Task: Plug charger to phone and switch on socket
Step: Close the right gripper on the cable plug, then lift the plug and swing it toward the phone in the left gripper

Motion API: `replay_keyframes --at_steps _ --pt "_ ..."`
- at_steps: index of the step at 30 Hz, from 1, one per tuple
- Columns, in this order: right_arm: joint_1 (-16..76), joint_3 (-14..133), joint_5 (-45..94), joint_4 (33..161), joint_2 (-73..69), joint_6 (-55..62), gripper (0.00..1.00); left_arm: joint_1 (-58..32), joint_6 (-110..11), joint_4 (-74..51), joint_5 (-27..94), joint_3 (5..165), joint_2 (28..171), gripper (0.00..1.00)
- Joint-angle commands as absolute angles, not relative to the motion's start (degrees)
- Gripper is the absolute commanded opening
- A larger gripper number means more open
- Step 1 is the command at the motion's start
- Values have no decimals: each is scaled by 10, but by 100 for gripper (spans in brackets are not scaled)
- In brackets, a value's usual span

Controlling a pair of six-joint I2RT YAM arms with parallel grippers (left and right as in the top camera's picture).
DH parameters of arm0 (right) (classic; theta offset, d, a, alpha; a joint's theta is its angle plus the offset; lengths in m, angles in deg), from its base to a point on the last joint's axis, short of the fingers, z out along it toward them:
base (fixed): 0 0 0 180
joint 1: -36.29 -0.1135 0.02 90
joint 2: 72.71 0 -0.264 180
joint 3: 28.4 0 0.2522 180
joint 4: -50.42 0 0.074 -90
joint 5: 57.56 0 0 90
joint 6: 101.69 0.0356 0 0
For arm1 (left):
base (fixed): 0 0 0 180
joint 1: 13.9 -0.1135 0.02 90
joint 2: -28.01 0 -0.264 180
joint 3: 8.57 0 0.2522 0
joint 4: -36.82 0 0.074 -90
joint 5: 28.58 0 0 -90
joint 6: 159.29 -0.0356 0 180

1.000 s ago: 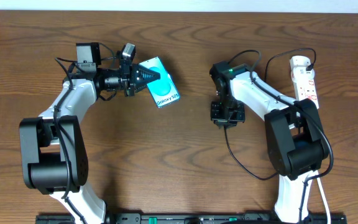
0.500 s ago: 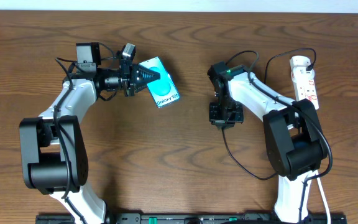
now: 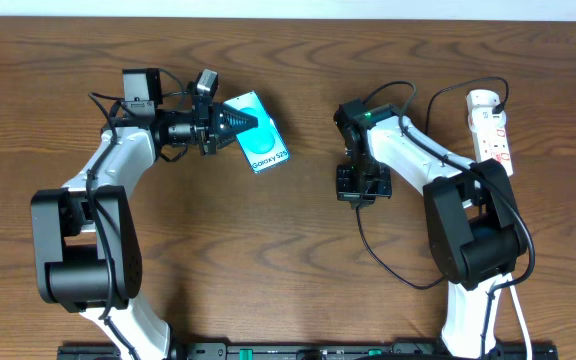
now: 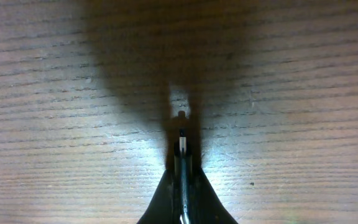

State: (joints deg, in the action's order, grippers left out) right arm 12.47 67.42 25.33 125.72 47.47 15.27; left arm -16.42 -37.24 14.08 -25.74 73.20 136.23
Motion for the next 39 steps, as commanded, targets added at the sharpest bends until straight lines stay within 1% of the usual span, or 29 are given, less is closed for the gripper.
replay_keyframes --at_steps 1,11,18,26,30,39 --pt "119 663 246 1247 512 155 1 -166 -382 142 -286 735 1356 7" --pt "119 673 243 1267 511 153 1 -166 -382 142 -286 735 1356 7" --pt "119 739 238 1322 509 127 1 -166 -382 142 -286 735 1356 7" --pt "120 831 106 1345 509 47 1 -166 -382 142 -286 735 1356 7" --pt "120 870 80 1365 509 20 1 -166 -382 142 -286 735 1356 7" --pt "120 942 -6 1443 507 -99 1 -187 -382 142 -286 735 1356 7"
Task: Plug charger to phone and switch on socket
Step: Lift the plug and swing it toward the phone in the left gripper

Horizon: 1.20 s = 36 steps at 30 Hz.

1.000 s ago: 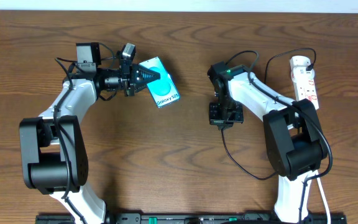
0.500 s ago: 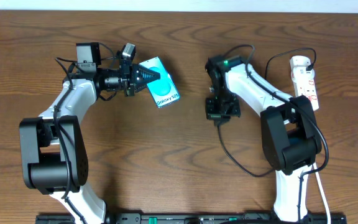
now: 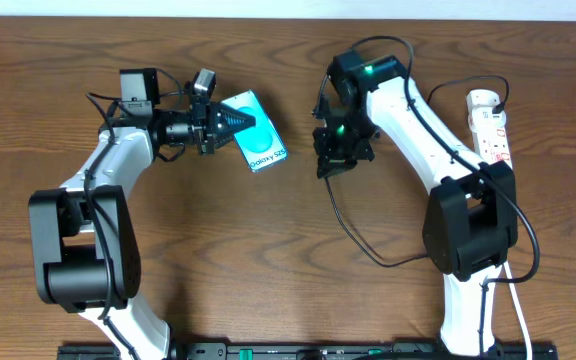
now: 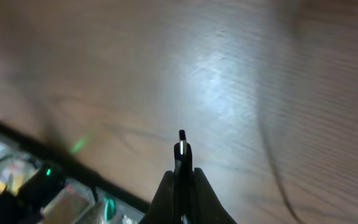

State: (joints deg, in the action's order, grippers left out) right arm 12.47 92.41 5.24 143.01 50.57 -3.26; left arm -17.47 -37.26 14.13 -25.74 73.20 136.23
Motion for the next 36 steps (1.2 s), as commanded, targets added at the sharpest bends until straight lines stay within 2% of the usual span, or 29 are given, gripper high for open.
replay_keyframes --at_steps 1,12,21,36 --pt "120 942 -26 1447 507 -116 1 -191 -382 142 -286 735 1356 7" --pt "120 942 -257 1510 506 -311 1 -213 -382 142 -286 735 1356 7" --pt "120 942 -307 1553 506 -392 1 -226 -382 142 -286 735 1356 7" --pt "119 942 -524 1532 506 -507 1 -226 -361 161 -267 735 1356 7"
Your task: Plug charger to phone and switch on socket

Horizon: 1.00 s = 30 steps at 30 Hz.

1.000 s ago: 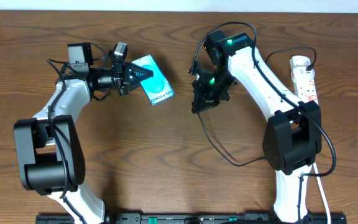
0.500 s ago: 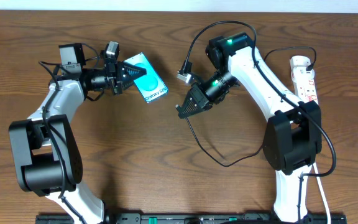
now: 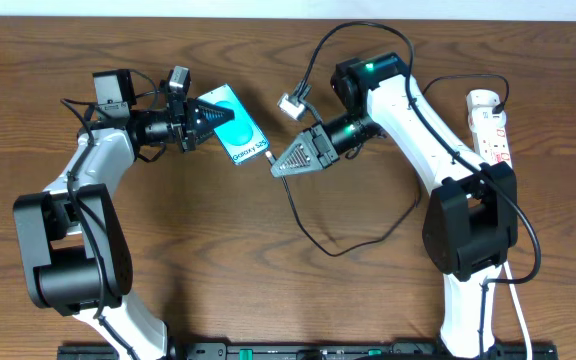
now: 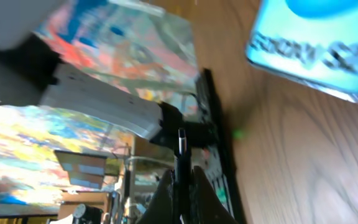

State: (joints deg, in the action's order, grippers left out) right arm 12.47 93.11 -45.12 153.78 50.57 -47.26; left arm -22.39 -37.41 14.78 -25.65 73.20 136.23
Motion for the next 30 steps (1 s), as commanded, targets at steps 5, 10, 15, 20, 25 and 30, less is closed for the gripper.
replay_keyframes --at_steps 5,10,15,20,25,30 --pt "119 928 -520 1511 507 -505 1 -226 -259 260 -260 735 1356 7" --pt "119 881 -523 1454 508 -464 1 -226 -171 358 -260 735 1356 7" --pt "119 852 -535 1427 508 -460 1 -226 -154 380 -262 735 1356 7" --pt "119 850 -536 1409 508 -460 1 -226 -154 387 -269 735 1356 8" --pt "119 850 -536 1320 510 -367 1 -226 -154 389 -270 735 1356 7" --pt "119 850 -536 1271 511 -290 1 -225 -154 416 -286 735 1356 7"
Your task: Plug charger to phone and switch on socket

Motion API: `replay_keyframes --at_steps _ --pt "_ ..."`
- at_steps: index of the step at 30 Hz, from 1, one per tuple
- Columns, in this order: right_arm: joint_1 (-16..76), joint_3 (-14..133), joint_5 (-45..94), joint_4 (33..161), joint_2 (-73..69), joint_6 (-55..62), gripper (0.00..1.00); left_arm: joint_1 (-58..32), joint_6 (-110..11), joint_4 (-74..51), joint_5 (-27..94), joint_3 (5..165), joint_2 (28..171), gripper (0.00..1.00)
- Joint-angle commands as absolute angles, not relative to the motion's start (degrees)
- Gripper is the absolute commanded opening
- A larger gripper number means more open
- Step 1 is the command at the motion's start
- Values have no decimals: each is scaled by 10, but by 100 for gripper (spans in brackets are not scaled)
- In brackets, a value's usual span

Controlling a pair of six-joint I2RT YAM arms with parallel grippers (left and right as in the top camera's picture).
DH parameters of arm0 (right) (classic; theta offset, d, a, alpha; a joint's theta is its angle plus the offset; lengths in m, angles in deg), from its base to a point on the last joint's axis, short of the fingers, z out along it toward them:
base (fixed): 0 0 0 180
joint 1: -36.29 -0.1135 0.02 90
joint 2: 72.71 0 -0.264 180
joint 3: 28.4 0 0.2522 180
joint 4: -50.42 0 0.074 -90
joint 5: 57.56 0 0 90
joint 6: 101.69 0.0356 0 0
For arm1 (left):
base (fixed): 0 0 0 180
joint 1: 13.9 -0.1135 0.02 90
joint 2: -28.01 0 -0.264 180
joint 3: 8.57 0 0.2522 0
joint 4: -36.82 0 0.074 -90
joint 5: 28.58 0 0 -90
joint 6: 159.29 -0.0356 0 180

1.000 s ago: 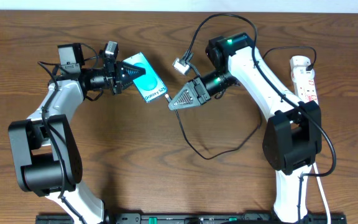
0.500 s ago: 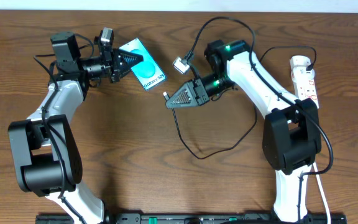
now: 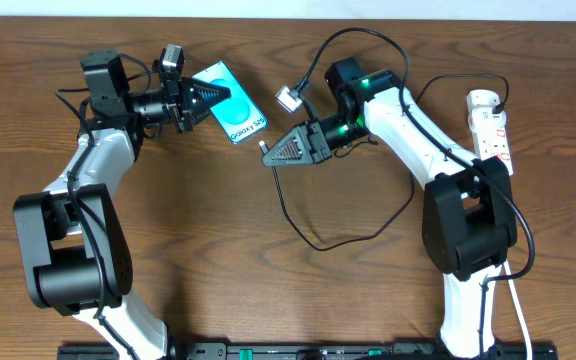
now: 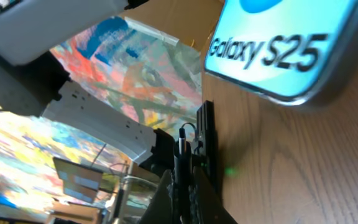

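Observation:
The light blue phone marked Galaxy S25 is at the far left of the table, tilted, with my left gripper shut on its upper end. My right gripper is shut on the black charger plug, which points left just below the phone's lower right end, a small gap apart. The right wrist view has the plug tip sticking out of the right gripper, and the phone fills the upper right. The white socket strip lies at the far right.
The black charger cable loops across the middle of the table from the right gripper toward the right arm's base. A small white connector hangs by the right arm's wrist. Both arm bases stand at the near edge.
The left gripper has carried the phone a little farther toward the table's far edge. The right gripper with the plug has shifted slightly up and left and still points at the phone's lower end.
At first the right gripper held the plug low over the table's middle while the left held the phone. Then the right gripper was raised nearer the phone. Later the plug pointed at the phone's lower end, and now both sit farther back.

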State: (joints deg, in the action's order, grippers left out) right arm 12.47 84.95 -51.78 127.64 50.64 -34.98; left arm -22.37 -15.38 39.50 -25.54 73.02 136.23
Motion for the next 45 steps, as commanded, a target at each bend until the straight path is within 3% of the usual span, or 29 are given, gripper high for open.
replay_keyframes --at_steps 1,24,45 --pt "119 850 -536 1272 511 -288 1 -225 -154 422 -286 735 1356 7" --pt "70 850 -457 1235 511 -250 1 -226 -250 424 -286 735 1356 7" --pt "123 850 -455 1228 511 -239 1 -226 -231 424 -286 735 1356 7"
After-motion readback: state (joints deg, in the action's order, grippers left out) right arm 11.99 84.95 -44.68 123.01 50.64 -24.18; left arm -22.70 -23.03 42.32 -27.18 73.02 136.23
